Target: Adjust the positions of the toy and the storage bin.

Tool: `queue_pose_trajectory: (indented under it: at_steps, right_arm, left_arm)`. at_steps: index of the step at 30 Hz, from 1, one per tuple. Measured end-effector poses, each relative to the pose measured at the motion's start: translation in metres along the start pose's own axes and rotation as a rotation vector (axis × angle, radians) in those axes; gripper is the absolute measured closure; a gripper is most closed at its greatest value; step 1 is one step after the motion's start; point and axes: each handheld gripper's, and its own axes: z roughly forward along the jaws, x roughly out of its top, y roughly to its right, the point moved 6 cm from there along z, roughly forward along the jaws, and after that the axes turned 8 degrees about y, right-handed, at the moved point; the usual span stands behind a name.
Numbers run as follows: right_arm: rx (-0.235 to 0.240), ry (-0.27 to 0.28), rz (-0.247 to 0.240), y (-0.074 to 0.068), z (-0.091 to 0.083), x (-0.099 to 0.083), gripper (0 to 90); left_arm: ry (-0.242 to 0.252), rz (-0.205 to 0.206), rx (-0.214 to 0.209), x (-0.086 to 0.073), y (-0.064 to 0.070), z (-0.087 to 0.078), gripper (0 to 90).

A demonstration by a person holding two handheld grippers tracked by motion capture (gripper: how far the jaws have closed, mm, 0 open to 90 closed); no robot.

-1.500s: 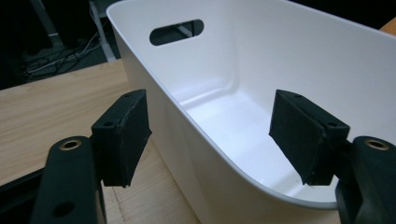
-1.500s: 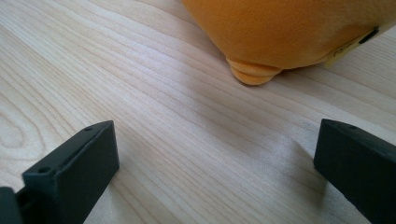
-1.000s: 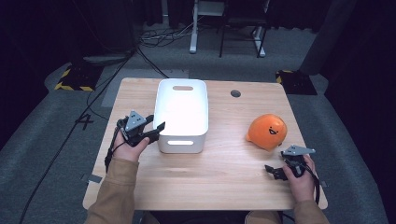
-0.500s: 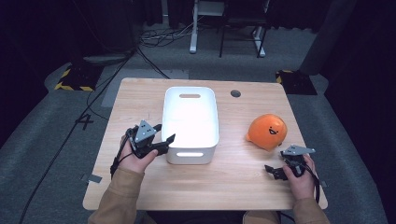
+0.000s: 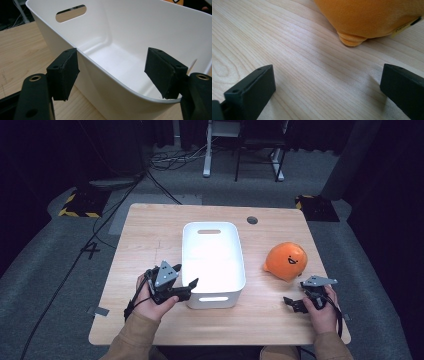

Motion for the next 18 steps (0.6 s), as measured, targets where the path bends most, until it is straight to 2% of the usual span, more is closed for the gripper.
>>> queue_pose_trajectory:
  at_steps: [5, 9, 18]
  right_arm:
    - [0.001, 0.0, -0.001, 0.0, 0.0, 0.0, 0.0]
    - [0.001, 0.0, -0.001, 0.0, 0.0, 0.0, 0.0]
    - [0.001, 0.0, -0.002, 0.0, 0.0, 0.0, 0.0]
  left_arm:
    - [-0.015, 0.011, -0.022, -0.001, 0.02, -0.002, 25.1]
    - [-0.016, 0.018, -0.035, -0.001, 0.029, -0.003, 24.2]
    - [-0.01, 0.064, -0.031, -0.003, 0.053, -0.011, 23.4]
